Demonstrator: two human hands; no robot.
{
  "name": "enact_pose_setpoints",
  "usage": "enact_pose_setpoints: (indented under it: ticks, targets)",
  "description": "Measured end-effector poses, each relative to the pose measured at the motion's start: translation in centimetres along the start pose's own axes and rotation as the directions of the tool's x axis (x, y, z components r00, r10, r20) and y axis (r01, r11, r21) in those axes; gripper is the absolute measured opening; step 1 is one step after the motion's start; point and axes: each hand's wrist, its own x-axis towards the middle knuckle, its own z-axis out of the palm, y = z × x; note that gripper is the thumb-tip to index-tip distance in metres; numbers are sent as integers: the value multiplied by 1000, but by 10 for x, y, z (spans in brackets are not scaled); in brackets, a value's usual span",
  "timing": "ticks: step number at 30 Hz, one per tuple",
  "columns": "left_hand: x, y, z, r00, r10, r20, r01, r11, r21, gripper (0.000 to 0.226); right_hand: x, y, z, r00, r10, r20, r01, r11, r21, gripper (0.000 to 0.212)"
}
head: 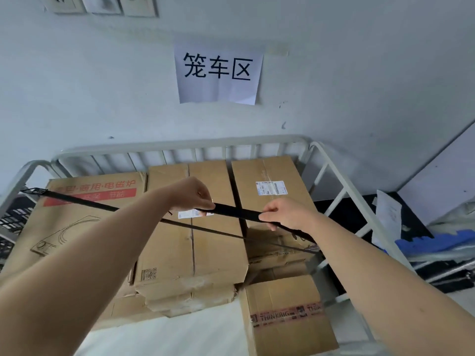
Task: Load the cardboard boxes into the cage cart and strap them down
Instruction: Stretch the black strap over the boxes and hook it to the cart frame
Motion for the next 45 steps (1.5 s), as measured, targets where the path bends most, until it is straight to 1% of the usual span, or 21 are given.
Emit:
enact_pose_setpoints:
  ticks: [2, 3, 5, 7, 9, 10, 13, 15, 17, 20, 22, 26, 28, 30, 32, 34, 36, 38, 40, 43, 45]
  targets:
    - [3, -9, -13, 1000, -22, -21, 22, 1000, -9, 16, 19, -14, 0, 999, -8, 40, 7, 1000, 21, 33]
    - [6, -13, -17, 999, -34, -42, 34, 999, -13, 19, 30, -21, 1, 998, -14, 64, 10, 998, 65, 31]
    - [15, -17, -21, 991, -89, -95, 91, 996, 16, 30, 51, -34, 3, 993, -38, 110, 16, 980, 197, 22]
    - [25, -21, -24, 979, -156, -131, 164, 985, 58, 47, 73, -42, 5, 987, -67, 149, 20, 955, 297, 18]
    - [36, -28, -27, 972, -190, -139, 194, 981, 11, 54, 97, -47, 6, 980, -89, 178, 17, 928, 372, 18]
    - [42, -33, -29, 971, -198, -134, 194, 980, -42, 51, 110, -49, 6, 977, -97, 188, 13, 915, 404, 18]
    - [62, -48, -36, 975, -201, -92, 181, 965, -191, 27, 151, -53, 6, 964, -131, 231, 10, 888, 461, 15]
    - [75, -61, -41, 976, -204, -73, 176, 945, -276, 14, 177, -54, 5, 964, -126, 235, 0, 881, 473, 14]
    - [87, -76, -46, 972, -229, -60, 182, 884, -430, 8, 199, -53, 6, 967, -111, 229, -18, 868, 496, 14]
    - [104, -95, -51, 950, -294, -102, 175, 776, -606, 16, 226, -56, 11, 973, -103, 206, -23, 848, 529, 11]
    - [119, -106, -51, 927, -345, -149, 152, 707, -691, 20, 244, -61, 15, 980, -92, 179, -18, 843, 537, 10]
    - [156, -132, -52, 898, -416, -141, 123, 546, -829, 19, 286, -59, 21, 993, -33, 113, -36, 830, 557, 9]
    - [176, -148, -53, 890, -427, -162, 107, 540, -835, 19, 307, -56, 28, 995, -2, 98, -52, 839, 542, 8]
    - [197, -164, -53, 873, -434, -223, 97, 603, -792, 17, 329, -54, 37, 996, 39, 80, -76, 841, 536, 9]
    - [219, -181, -53, 844, -428, -323, 117, 735, -668, 16, 353, -54, 46, 995, 91, 39, -98, 825, 557, 12]
    - [240, -200, -56, 812, -389, -435, 196, 884, -425, 23, 378, -55, 51, 990, 144, -15, -108, 803, 586, 14]
    - [256, -221, -63, 787, -306, -535, 265, 952, -155, 35, 401, -56, 56, 982, 187, -36, -122, 761, 637, 14]
    - [270, -244, -70, 789, -215, -576, 307, 949, 66, 46, 422, -56, 62, 974, 224, -23, -149, 716, 682, 15]
    - [279, -264, -75, 793, -177, -583, 360, 908, 214, 54, 440, -57, 70, 968, 249, -5, -170, 675, 718, 15]
    - [284, -295, -81, 755, -153, -637, 427, 853, 301, 60, 467, -59, 85, 964, 263, 40, -195, 597, 778, 13]
    - [276, -315, -87, 694, -148, -704, 458, 846, 274, 61, 483, -64, 99, 965, 251, 70, -203, 555, 807, 10]
